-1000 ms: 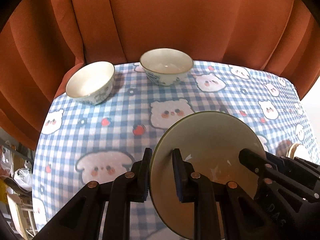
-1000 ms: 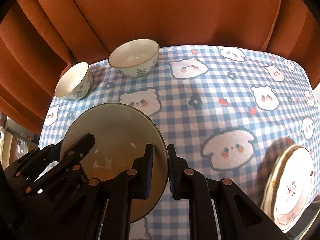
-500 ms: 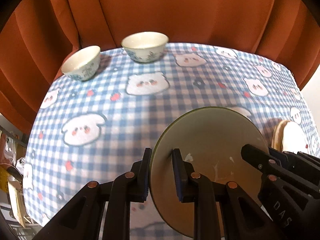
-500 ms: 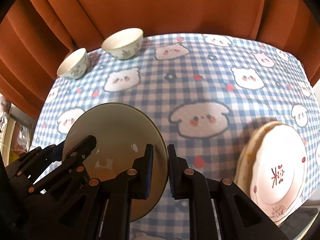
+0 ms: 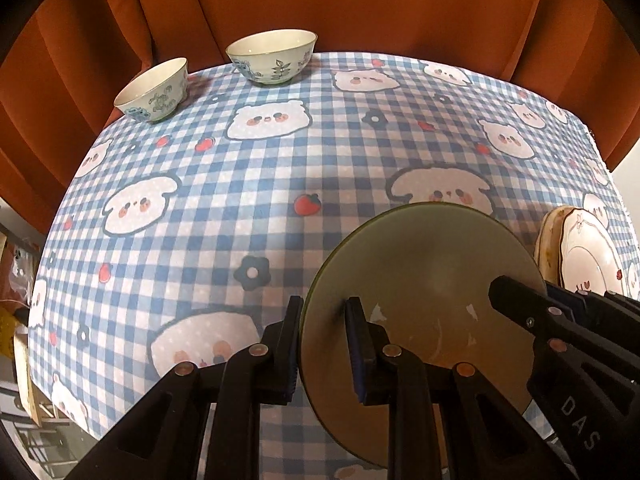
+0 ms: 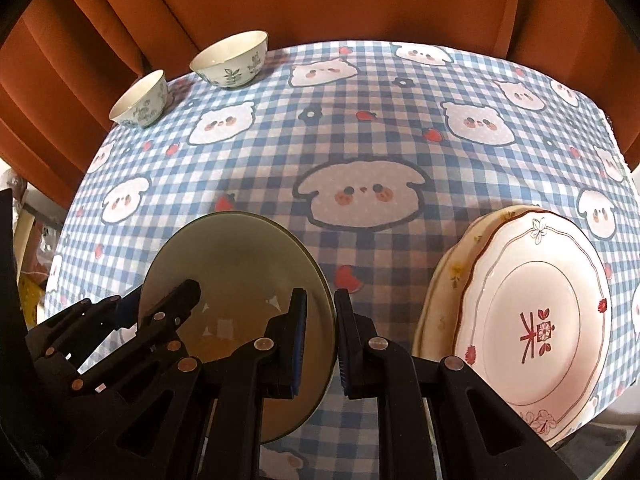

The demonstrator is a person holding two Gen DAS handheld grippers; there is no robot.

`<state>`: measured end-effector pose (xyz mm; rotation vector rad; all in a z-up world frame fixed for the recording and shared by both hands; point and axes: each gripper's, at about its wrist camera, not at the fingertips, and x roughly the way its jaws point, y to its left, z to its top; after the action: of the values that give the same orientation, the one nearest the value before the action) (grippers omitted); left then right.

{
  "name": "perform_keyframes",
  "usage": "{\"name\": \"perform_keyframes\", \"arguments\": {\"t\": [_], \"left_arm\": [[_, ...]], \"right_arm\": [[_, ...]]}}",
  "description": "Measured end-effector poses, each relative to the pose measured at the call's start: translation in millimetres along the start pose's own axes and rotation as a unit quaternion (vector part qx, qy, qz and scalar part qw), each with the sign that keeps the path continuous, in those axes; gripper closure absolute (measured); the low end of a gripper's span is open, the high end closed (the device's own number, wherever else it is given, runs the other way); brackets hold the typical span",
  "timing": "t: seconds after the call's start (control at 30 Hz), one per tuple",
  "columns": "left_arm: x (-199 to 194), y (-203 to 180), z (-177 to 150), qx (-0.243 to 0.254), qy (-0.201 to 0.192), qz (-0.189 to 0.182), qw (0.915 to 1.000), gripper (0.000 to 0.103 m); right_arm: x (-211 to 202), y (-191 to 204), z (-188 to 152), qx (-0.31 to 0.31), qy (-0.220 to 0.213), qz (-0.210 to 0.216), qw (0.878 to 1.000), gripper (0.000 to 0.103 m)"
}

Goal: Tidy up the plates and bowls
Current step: 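Lift the beige plate with both grippers and carry it toward the plate stack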

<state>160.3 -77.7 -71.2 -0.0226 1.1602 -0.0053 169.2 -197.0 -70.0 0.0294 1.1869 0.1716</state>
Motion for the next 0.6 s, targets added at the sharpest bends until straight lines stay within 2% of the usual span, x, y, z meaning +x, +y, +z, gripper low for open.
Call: {"name": "perform_keyframes", "arguments": {"t": [0.1,0.33,0.6], "left_arm": [[2,-5,-4,-0.004,0.008,0.003,1.0,0.084],[1,-9,-2,-0.01,-0.002,0.005,0.9999,0.084],[1,-19,-1,0.002,-0.002,-0.001,1.0,0.064]], "right_arm": [[-1,-3,-1,-0.005,0.004,0.0,1.0,0.086],[4,-11,1,-0.004,0.003,0.005,1.0,0.086],[7,-16,2,-0.004,0.005,-0.009,1.0,0.086]]}}
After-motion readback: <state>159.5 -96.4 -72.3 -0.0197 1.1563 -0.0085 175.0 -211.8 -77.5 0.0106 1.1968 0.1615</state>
